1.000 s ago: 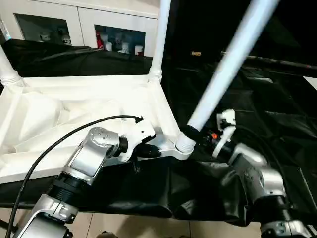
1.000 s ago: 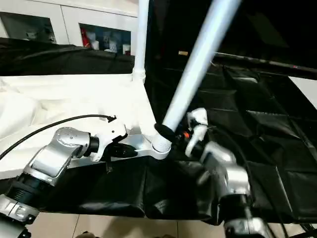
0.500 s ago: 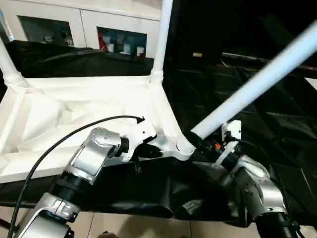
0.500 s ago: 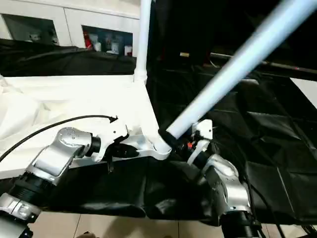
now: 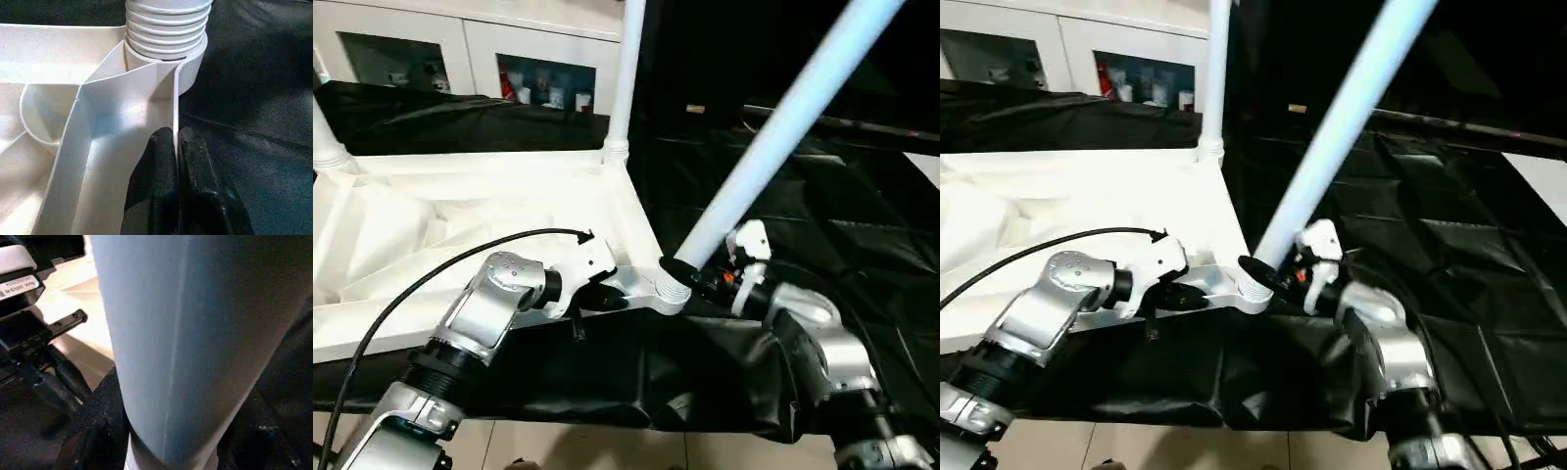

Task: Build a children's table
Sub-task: Insert table leg to table base, then rotate leg to tighten

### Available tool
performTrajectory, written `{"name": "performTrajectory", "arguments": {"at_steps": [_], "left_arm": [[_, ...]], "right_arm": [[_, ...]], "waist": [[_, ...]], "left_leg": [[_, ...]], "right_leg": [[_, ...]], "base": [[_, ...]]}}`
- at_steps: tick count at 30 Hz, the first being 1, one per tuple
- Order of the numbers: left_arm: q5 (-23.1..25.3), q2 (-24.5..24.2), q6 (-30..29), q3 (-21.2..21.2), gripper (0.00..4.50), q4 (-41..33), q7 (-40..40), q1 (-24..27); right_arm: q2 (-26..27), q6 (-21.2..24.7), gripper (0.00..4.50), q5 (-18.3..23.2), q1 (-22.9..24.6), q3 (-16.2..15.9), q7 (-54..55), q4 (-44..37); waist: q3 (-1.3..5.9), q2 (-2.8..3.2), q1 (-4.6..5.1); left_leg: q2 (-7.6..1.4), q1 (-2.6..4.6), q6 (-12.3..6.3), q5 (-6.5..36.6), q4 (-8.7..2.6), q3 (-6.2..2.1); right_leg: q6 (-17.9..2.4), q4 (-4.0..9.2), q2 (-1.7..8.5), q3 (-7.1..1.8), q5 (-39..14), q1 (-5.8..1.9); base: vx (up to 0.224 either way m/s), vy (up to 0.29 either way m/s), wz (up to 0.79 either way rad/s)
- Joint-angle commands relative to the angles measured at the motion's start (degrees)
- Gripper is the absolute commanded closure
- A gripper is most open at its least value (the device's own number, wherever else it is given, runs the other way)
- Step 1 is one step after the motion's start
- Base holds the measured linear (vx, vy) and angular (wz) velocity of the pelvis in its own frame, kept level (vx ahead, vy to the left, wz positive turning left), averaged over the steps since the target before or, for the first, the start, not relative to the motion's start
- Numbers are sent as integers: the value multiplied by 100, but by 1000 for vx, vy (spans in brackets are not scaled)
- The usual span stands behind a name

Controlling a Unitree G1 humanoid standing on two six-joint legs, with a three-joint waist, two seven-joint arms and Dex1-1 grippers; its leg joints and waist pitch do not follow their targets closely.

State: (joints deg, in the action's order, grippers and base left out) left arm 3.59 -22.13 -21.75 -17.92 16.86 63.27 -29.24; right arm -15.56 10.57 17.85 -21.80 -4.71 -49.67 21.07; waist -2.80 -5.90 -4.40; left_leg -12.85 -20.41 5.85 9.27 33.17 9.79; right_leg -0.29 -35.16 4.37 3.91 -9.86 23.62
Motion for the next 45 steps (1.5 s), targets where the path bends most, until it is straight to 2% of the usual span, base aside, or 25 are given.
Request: {"name": "performTrajectory", "arguments": {"at_steps": [1,2,4,7,8,13,14,15,16,19,21,22,25,33,36,38,40,42,43,44,45], "left_arm": [[-342,-8,159,97,450,-249,156,8],[-358,-20,191,79,450,-248,196,9],[-366,-26,205,65,450,-246,218,8],[-429,-56,286,17,450,-274,389,23],[-436,-77,350,-19,450,-283,476,21],[-372,-135,622,-101,450,-153,643,-68],[-374,-147,693,-112,450,-107,690,-95],[-388,-183,843,-142,450,-56,796,-129],[-390,-186,857,-145,450,-51,806,-132],[-411,-228,1041,-171,450,39,930,-210],[-424,-265,1171,-178,450,113,1015,-279],[-422,-273,1204,-180,450,137,1031,-297],[-464,-295,1275,-185,450,184,1140,-330],[-558,-391,1438,-252,450,297,1565,-354],[-520,-375,1472,-242,450,381,1506,-367],[-447,-244,1458,-172,450,548,1218,-432],[-384,-161,1378,-128,450,643,990,-482],[-323,134,994,69,450,854,321,-637],[-323,238,856,139,450,908,118,-689],[-310,426,587,252,450,994,-257,-791],[-308,441,566,260,450,1000,-286,-799]], "right_arm": [[-221,401,261,-180,20,-199,-251,377],[-280,458,261,-204,-55,-251,-397,476],[-314,503,261,-202,-98,-284,-495,544],[-451,519,261,-292,-71,-504,-880,597],[-516,440,261,-387,-22,-629,-1019,594],[-698,146,261,-650,143,-949,-1332,605],[-728,116,261,-681,174,-995,-1397,610],[-778,30,261,-758,227,-1082,-1480,620],[-783,22,261,-765,231,-1090,-1488,622],[-793,-72,261,-788,292,-1122,-1521,635],[-792,-156,261,-773,393,-1166,-1534,606],[-784,-167,261,-768,420,-1176,-1533,594],[-734,-280,261,-818,472,-1185,-1540,681],[-716,-382,261,-800,481,-1202,-1615,795],[-678,-451,261,-810,472,-1139,-1474,899],[-530,-623,261,-882,385,-975,-1003,1185],[-452,-704,261,-968,318,-891,-681,1357],[-263,-730,261,-1132,72,-670,244,1811],[-192,-690,261,-1147,-25,-585,546,1968],[-44,-609,262,-1152,-247,-408,1170,2303],[-32,-602,262,-1151,-268,-393,1223,2333]], "waist": [[308,7,-28],[319,11,-46],[325,15,-45],[328,6,-77],[328,20,-95],[321,21,-105],[308,16,-108],[302,48,-108],[293,21,-93],[290,14,-91],[294,9,-89],[292,16,-91],[300,6,-86],[309,21,-78],[308,12,-75],[295,10,-65],[280,-3,-41],[242,20,8],[246,37,68],[230,99,194],[228,167,263]], "left_leg": [[-25,-2,-52,1714,-392,2],[-32,20,-72,1638,-377,23],[-26,8,-80,1612,-377,27],[-31,11,-86,1527,-374,34],[-32,13,-97,1494,-379,38],[-40,27,-54,1614,-390,33],[-40,33,-38,1735,-406,27],[-36,46,-31,1830,-409,19],[-33,64,-13,2020,-411,12],[-33,83,12,2216,-415,-17],[-36,76,30,2237,-419,-29],[-38,96,33,2306,-420,-28],[-37,77,42,2352,-429,-39],[-43,86,69,2500,-439,-53],[-44,86,78,2539,-441,-53],[-34,92,89,2598,-437,-52],[-17,129,127,2815,-412,-77],[-8,163,179,3042,-400,-107],[-9,191,235,3242,-390,-151],[-59,246,254,3727,-419,-227],[-130,220,265,4082,-515,-301]], "right_leg": [[-538,538,318,-203,-2568,-238],[-647,515,317,-218,-2284,-222],[-716,499,311,-214,-2177,-242],[-744,486,317,-219,-2053,-255],[-778,479,310,-222,-1955,-258],[-762,490,312,-220,-2060,-249],[-714,521,314,-215,-2212,-246],[-691,533,315,-212,-2318,-232],[-626,565,315,-201,-2571,-224],[-500,611,333,-188,-3000,-208],[-469,617,336,-186,-3046,-206],[-462,626,332,-189,-3055,-181],[-468,617,329,-181,-3029,-195],[-494,617,325,-179,-3012,-183],[-518,617,324,-181,-2976,-179],[-485,639,328,-169,-3150,-157],[-302,717,346,-123,-3693,-131],[-176,789,337,-51,-4079,-86],[-120,852,342,53,-4227,-99],[-77,961,304,314,-4162,-157],[-84,935,275,458,-3899,-278]], "base": [[0,0,0],[0,0,0],[0,0,0],[0,0,0],[0,0,0],[0,0,0],[0,0,0],[0,0,0],[0,0,0],[0,0,0],[0,0,0],[0,0,0],[0,0,0],[0,0,0],[0,0,0],[0,0,0],[0,0,0],[0,0,0],[-81,22,-6],[-105,52,-14],[-105,52,-14]]}}
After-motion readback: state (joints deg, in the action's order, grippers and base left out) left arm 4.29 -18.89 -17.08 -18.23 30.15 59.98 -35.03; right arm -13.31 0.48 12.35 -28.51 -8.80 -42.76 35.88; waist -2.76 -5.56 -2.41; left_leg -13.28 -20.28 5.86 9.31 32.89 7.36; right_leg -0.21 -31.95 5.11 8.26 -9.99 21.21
